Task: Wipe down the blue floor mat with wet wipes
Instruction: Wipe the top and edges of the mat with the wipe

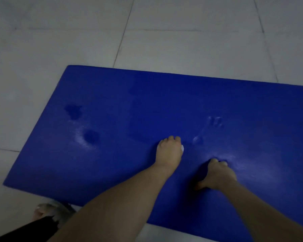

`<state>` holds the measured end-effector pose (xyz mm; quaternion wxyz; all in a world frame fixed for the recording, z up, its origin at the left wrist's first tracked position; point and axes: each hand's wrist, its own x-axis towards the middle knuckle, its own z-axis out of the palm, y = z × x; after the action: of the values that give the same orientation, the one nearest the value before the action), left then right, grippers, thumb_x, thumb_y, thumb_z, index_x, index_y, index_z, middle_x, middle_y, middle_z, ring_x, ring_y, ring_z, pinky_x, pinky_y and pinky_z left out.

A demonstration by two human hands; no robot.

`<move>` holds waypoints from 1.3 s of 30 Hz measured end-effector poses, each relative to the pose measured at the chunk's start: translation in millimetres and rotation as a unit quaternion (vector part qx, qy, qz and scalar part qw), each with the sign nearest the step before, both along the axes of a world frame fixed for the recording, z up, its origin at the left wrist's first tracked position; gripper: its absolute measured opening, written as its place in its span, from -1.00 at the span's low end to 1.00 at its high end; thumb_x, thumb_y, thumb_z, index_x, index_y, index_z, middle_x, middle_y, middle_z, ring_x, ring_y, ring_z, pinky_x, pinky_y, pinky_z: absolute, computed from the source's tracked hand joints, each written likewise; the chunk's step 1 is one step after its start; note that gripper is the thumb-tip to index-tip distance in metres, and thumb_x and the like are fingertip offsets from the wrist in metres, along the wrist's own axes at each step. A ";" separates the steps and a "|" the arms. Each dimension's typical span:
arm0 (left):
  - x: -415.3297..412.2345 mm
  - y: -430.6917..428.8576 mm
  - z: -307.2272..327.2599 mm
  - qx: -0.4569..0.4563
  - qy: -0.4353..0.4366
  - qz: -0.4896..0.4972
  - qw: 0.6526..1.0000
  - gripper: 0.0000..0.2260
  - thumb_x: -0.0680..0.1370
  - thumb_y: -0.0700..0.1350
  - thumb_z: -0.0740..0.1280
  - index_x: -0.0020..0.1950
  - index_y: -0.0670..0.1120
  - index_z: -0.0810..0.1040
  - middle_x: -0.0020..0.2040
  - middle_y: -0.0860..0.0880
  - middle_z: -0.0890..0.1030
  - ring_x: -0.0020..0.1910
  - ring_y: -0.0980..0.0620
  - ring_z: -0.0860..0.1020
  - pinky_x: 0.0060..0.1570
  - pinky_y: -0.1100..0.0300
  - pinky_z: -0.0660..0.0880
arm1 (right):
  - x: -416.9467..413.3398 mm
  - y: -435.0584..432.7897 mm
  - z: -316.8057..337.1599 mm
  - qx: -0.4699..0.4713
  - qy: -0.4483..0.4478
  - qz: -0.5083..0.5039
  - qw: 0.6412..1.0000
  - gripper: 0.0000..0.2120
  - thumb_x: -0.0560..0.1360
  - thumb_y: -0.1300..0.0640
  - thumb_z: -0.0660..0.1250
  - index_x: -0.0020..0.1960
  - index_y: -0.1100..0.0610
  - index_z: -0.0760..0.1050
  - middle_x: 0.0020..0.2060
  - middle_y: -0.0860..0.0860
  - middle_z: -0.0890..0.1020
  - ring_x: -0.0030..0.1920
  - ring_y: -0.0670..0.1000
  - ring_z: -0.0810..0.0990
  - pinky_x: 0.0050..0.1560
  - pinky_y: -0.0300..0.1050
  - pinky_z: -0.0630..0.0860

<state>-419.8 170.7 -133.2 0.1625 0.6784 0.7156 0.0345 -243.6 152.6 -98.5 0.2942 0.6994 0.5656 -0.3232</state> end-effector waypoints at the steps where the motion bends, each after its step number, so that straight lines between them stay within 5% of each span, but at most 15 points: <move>1: -20.7 -1.0 -2.1 -0.014 0.017 0.017 1.000 -0.86 0.47 -0.09 0.46 -0.20 -0.11 0.55 -0.30 -0.08 0.58 -0.40 -0.07 0.55 -0.39 0.14 0.45 | -3.3 1.9 -2.4 -0.005 0.000 0.009 1.000 0.21 0.02 -0.44 0.60 0.42 0.13 0.19 0.30 0.15 0.36 0.24 0.14 0.53 0.09 0.00 0.53; 5: -102.9 -4.4 -5.4 -0.018 0.038 0.125 0.991 -0.82 0.61 -0.07 0.23 0.01 -0.16 0.53 -0.03 -0.16 0.61 -0.13 -0.20 0.60 -0.24 0.02 0.46 | -6.7 3.2 2.2 -0.010 -0.007 0.011 1.000 0.25 -0.03 -0.48 0.59 0.41 0.15 0.21 0.30 0.17 0.38 0.24 0.13 0.55 0.13 -0.01 0.56; 12: -134.4 -14.8 -5.9 0.001 0.040 0.208 0.977 -0.79 0.69 -0.04 0.20 -0.10 -0.10 0.37 -0.09 -0.11 0.57 -0.27 -0.01 0.42 -0.28 0.11 0.30 | -9.2 3.8 5.5 -0.002 0.005 0.003 1.000 0.22 -0.05 -0.46 0.60 0.40 0.14 0.25 0.27 0.13 0.41 0.19 0.09 0.56 0.05 -0.04 0.56; 18: -47.1 -17.2 -11.0 -0.018 -0.025 0.147 0.989 -0.79 0.69 -0.01 0.21 0.07 -0.14 0.53 0.02 -0.09 0.61 -0.11 -0.07 0.58 -0.13 0.03 0.56 | -12.2 7.2 8.6 0.004 0.005 -0.018 1.000 0.16 0.00 -0.44 0.61 0.37 0.15 0.30 0.23 0.11 0.46 0.18 0.06 0.55 -0.04 -0.10 0.50; 24: 47.3 -25.7 -7.3 -0.039 -0.055 0.009 0.998 -0.78 0.67 -0.02 0.22 0.09 -0.15 0.53 0.04 -0.16 0.60 -0.05 -0.17 0.60 -0.10 -0.03 0.52 | -16.7 6.8 -0.4 -0.011 -0.014 -0.012 1.000 0.17 -0.20 -0.42 0.57 0.33 0.05 0.44 0.15 0.05 0.52 0.07 0.04 0.56 -0.19 -0.11 0.45; 28: 24.4 -30.6 -7.2 0.003 -0.012 -0.047 0.999 -0.87 0.56 -0.08 0.37 -0.11 -0.13 0.56 -0.19 -0.12 0.60 -0.27 -0.14 0.60 -0.32 0.05 0.51 | -11.6 6.0 5.3 0.001 -0.005 -0.012 1.000 0.15 -0.11 -0.43 0.61 0.33 0.10 0.38 0.18 0.07 0.50 0.07 0.04 0.57 -0.17 -0.13 0.45; 34: -68.0 -36.5 -7.7 -0.014 0.023 0.053 0.998 -0.80 0.67 -0.02 0.20 0.05 -0.13 0.52 -0.03 -0.09 0.58 -0.15 -0.08 0.58 -0.19 0.06 0.52 | -9.5 6.0 8.5 -0.001 0.006 -0.022 1.000 0.21 -0.08 -0.49 0.59 0.37 0.13 0.31 0.24 0.09 0.48 0.19 0.06 0.55 -0.07 -0.09 0.50; 39: -125.9 -43.9 -4.3 -0.031 0.054 0.168 0.984 -0.80 0.68 -0.03 0.19 -0.04 -0.12 0.42 -0.06 -0.10 0.57 -0.22 -0.06 0.52 -0.33 0.12 0.33 | -9.1 6.0 5.0 0.001 0.011 -0.006 1.000 0.21 -0.12 -0.50 0.58 0.33 0.11 0.33 0.19 0.07 0.49 0.12 0.04 0.56 -0.12 -0.11 0.50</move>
<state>-545.7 126.8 -137.5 0.1368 0.5442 0.8277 0.0023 -252.8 158.6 -93.5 0.2857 0.6997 0.5643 -0.3322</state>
